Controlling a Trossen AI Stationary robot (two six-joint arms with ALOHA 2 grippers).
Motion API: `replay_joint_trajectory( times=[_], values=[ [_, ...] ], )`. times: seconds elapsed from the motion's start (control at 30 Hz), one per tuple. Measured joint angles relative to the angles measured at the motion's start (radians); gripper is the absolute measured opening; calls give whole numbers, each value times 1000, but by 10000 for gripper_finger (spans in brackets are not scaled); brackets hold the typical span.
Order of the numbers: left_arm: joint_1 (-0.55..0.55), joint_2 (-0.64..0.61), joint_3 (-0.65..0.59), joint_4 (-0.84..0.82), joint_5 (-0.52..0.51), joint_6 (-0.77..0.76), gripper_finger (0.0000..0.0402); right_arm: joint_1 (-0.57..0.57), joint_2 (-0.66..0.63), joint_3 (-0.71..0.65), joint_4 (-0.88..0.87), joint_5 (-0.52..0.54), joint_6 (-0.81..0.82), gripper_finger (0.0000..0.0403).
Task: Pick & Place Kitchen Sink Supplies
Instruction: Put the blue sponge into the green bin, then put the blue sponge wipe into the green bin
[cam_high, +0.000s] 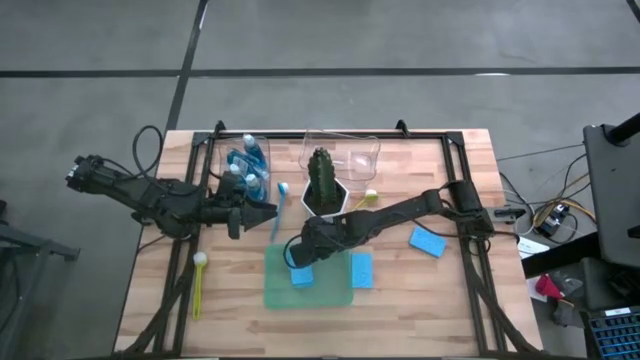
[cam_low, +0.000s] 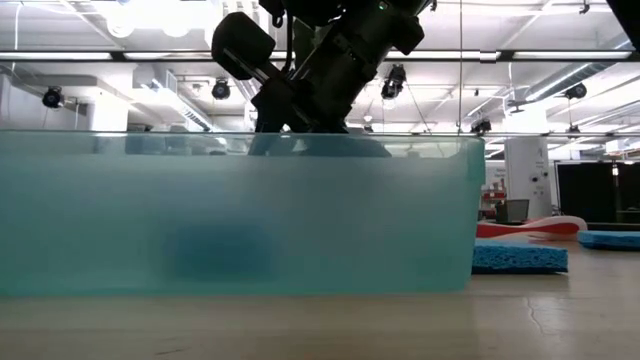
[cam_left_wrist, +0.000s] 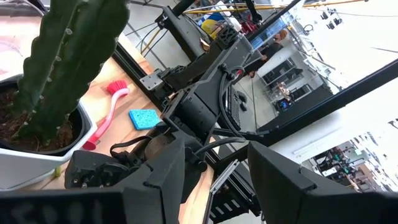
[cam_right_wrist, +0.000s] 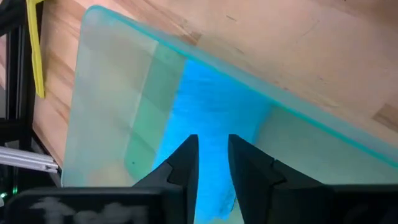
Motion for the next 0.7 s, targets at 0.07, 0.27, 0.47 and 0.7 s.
replay_joint_trajectory(
  times=[0.07, 0.27, 0.47, 0.7],
  values=[
    [0, 0, 0, 0, 0, 0, 167, 0, -2, 0, -1, -15, -4, 92],
    [0, 0, 0, 0, 0, -1, 167, 12, -17, 11, -2, -76, -32, 103],
    [0, 0, 0, 0, 0, -2, 167, 50, -59, 33, -10, -122, -92, 95],
    [0, 0, 0, 1, 0, -4, 167, 137, -188, 25, -276, -60, -123, 82]
  ],
)
